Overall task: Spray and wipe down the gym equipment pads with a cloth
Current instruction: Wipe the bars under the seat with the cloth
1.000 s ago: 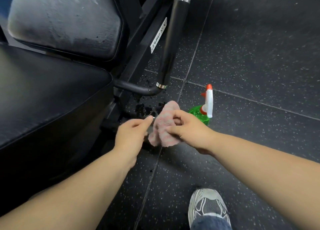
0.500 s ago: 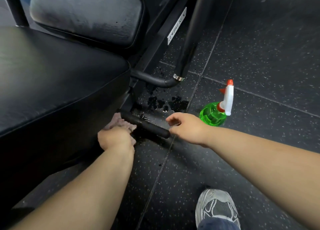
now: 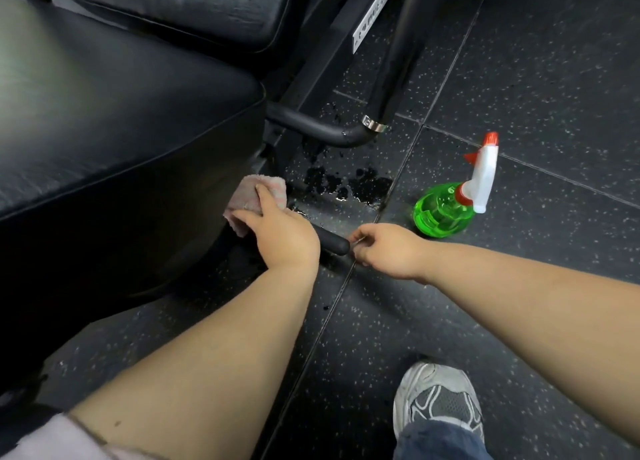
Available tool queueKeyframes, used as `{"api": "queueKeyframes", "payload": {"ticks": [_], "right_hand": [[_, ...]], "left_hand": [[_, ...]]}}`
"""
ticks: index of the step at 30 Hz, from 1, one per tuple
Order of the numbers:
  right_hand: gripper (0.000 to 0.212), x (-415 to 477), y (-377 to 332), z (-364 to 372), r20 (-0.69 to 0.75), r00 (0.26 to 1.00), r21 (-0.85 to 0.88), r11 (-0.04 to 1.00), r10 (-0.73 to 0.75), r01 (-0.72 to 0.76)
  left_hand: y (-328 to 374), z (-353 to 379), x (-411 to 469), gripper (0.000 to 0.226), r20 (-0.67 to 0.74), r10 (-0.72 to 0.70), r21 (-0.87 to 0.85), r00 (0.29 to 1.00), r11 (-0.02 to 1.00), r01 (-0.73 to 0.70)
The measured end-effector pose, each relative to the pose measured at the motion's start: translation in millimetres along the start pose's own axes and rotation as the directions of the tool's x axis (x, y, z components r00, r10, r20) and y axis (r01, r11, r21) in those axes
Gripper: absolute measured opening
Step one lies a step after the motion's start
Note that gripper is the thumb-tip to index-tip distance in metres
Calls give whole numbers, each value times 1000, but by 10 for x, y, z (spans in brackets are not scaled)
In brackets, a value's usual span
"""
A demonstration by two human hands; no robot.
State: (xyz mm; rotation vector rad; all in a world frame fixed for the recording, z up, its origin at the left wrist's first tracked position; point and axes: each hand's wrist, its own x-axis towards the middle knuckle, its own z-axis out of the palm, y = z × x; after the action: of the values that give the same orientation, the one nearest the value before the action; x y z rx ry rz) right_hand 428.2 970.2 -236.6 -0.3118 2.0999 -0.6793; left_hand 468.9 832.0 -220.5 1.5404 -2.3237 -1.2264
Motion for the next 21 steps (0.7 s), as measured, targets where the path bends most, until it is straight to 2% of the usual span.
{"api": "queueKeyframes", "payload": {"ticks": [2,4,5,7,9,12,13,14,15,17,19,21], "right_hand": [[28,57,-19,-15,21,999,150,988,43,-45],[31,109,-49,-26,84,989,391,909,119,-143],[32,133,-56,-16,96,985,474,863,145,-174],[32,147,-73,-48,73,982,533,826,172,-184],[27,126,-80,-81,91,980,585,788,175,-195],[22,99,-84,-117,131,976,604,767,174,-218],[24,96,-93,-108,135,975,600,769,175,-221],[27,97,-92,-96,136,975,579,784,176,-223],[31,107,-106,-69,139,976,557,801,170,-218],[38,119,-135,-15,151,977,513,833,149,-206],[40,107,-160,7,155,976,509,835,152,-211],[41,97,-152,12,150,975,527,821,166,-221]], "left_hand": [[-121,13,-104,54,33,49,-44,998,998,-47],[-273,74,-412,49,145,98,-48,985,995,-92],[-354,124,-596,47,202,88,-68,975,995,-76],[-369,218,-855,41,245,-26,-196,969,978,75],[-303,245,-778,31,170,-156,-392,973,895,212],[-206,55,-274,8,-55,-320,-574,946,785,233],[-183,-22,-99,13,-69,-388,-625,919,735,263],[-146,-73,38,13,5,-445,-678,895,656,330],[-98,-116,139,2,127,-467,-729,875,555,401],[-78,-77,188,26,321,-458,-738,829,427,522],[-69,27,91,29,326,-432,-731,841,448,514],[-29,146,-26,26,261,-383,-697,886,560,448]]}}
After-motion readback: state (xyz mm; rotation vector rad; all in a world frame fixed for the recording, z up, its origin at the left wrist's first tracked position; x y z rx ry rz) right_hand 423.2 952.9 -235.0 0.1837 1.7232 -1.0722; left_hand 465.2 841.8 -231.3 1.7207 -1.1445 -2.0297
